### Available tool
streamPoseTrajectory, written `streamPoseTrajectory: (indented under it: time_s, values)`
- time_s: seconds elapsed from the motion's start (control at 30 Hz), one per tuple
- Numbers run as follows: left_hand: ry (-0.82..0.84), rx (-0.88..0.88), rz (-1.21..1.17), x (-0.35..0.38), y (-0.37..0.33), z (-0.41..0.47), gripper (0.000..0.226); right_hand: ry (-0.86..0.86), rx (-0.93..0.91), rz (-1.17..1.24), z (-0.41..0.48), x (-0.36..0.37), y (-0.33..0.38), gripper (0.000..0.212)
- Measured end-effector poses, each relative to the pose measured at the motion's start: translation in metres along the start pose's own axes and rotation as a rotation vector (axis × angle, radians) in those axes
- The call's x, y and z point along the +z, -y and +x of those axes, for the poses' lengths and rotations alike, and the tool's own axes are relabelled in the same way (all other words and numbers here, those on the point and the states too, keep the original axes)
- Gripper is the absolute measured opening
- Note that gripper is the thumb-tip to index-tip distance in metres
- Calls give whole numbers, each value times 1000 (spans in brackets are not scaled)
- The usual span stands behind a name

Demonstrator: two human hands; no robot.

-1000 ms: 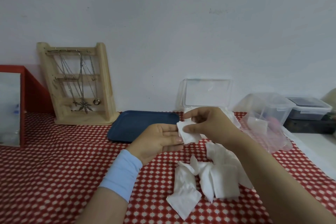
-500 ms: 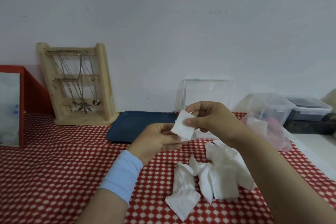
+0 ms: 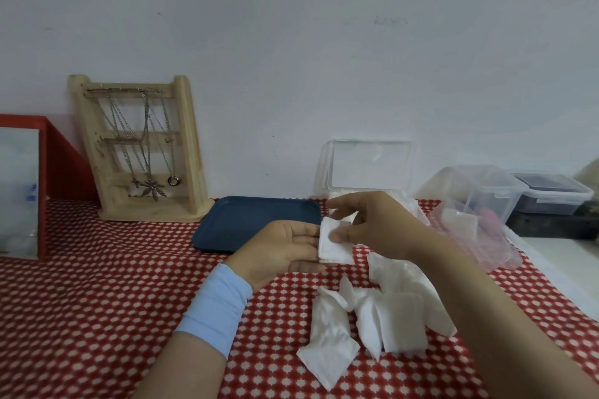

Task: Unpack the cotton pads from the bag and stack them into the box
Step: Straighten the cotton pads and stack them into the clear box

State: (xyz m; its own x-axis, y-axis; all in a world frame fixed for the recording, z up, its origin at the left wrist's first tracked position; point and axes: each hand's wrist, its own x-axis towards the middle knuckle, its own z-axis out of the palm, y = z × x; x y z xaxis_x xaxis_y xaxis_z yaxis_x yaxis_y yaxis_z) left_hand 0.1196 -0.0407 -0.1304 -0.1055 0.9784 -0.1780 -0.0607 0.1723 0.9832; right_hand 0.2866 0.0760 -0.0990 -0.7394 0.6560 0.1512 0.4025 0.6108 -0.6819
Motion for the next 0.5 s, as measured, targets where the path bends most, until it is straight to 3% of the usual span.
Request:
streamPoseTrajectory:
  time_s: [0.1, 0.17, 0.27, 0.3, 0.37, 0.43, 0.5]
  values:
    - [-23, -39, -68, 0, -3, 1, 27, 38, 5, -23, 1, -1, -1, 44]
    - [-70, -10, 39, 3, -3, 1, 22, 29, -13, -11, 2, 1, 0, 38]
    - [-233, 57, 140, 2, 1, 5, 16, -34, 61, -72, 2, 2, 4, 23]
    - [-308, 77, 135, -1, 3, 7, 14, -15, 129, -140, 1, 1, 5, 31]
    - [-427, 102, 108, -10, 6, 9, 8, 171, 290, -321, -3, 3, 7, 50]
    - [-464, 106, 65, -17, 7, 10, 6, 401, 339, -455, -9, 8, 12, 48]
    - [-461, 104, 45, -20, 7, 10, 8, 506, 283, -448, -13, 11, 15, 39]
